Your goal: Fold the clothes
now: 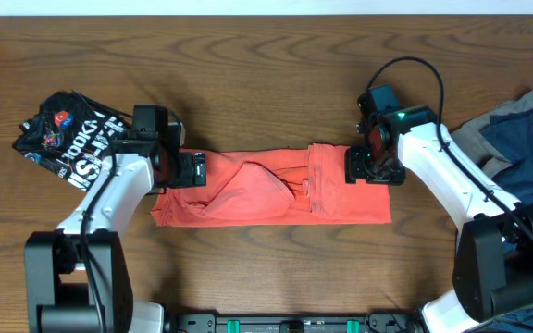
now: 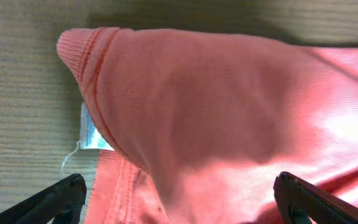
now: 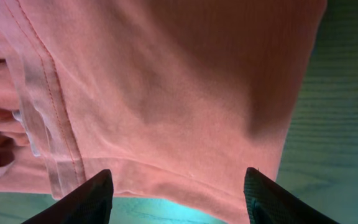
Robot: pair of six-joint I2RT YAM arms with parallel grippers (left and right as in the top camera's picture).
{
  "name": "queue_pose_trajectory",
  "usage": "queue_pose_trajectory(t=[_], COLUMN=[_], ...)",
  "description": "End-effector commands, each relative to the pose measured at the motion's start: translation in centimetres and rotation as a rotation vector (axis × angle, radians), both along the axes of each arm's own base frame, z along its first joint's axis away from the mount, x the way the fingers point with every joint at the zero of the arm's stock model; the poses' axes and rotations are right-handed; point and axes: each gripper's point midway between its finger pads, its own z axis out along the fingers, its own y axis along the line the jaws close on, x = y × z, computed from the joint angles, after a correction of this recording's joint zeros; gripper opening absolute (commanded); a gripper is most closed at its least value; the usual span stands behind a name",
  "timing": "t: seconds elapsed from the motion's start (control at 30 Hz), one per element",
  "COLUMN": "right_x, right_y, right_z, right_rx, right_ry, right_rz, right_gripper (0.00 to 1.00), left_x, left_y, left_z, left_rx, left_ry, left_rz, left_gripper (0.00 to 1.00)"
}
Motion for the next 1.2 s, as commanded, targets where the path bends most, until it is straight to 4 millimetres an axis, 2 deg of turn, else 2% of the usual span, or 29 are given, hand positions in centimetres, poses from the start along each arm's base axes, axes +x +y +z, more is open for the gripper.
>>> queue_pose_trajectory(t=[0.0, 0.2, 0.33, 0.37, 0.43, 0.57, 0.63, 0.73, 0.77, 0.9, 1.07, 1.17], right_x=[0.6, 0.5, 0.5, 0.5, 0.4, 0.2, 0.2, 0.3, 0.3, 0.3, 0.6, 0.5], right_y=[-0.4, -0.5, -0.5, -0.5, -0.5, -0.6, -0.6, -0.7, -0.9, -2.5, -5.2, -7.3], right_z=[1.0, 1.0, 1.0, 1.0, 1.0, 1.0, 1.0, 1.0, 1.0, 0.9, 1.0, 1.0], right_rx=[-0.008, -0.010, -0.009, -0.010, -0.011, -0.014, -0.013, -0.017, -0.019, -0.065, -0.105, -0.136], right_ry=[-0.035, -0.031, -0.031, -0.030, -0.025, -0.019, -0.019, -0.020, -0.020, -0.015, -0.009, -0.001], right_rz=[-0.016, -0.016, -0.016, -0.016, -0.016, -0.016, -0.016, -0.021, -0.025, -0.053, -0.119, -0.170], right_gripper=[0.66, 0.66, 0.66, 0.66, 0.67, 0.67, 0.66, 0.67, 0.67, 0.67, 0.67, 0.67], left_x=[0.1, -0.2, -0.8, -1.0, -1.3, -2.1, -2.4, -2.7, -2.7, -2.3, -0.5, -0.2], left_y=[1.5, 1.8, 0.7, 0.5, 0.0, -0.1, 0.1, 0.8, 1.5, 3.0, 4.5, 5.4], left_z=[-1.5, -3.3, -4.2, -4.4, -4.4, -4.4, -4.3, -4.1, -3.9, -1.9, 2.6, 4.8], left_rx=[0.082, 0.099, 0.041, 0.023, -0.009, -0.011, -0.002, 0.036, 0.072, 0.154, 0.204, 0.219], left_ry=[0.038, 0.083, 0.121, 0.131, 0.147, 0.179, 0.191, 0.198, 0.200, 0.181, 0.117, 0.095], left_rz=[0.001, 0.006, -0.005, 0.003, 0.016, 0.016, 0.018, 0.041, 0.072, 0.105, 0.156, 0.180], left_gripper=[0.98, 0.98, 0.99, 0.91, 0.62, 0.29, 0.20, 0.19, 0.15, 0.13, 0.13, 0.13])
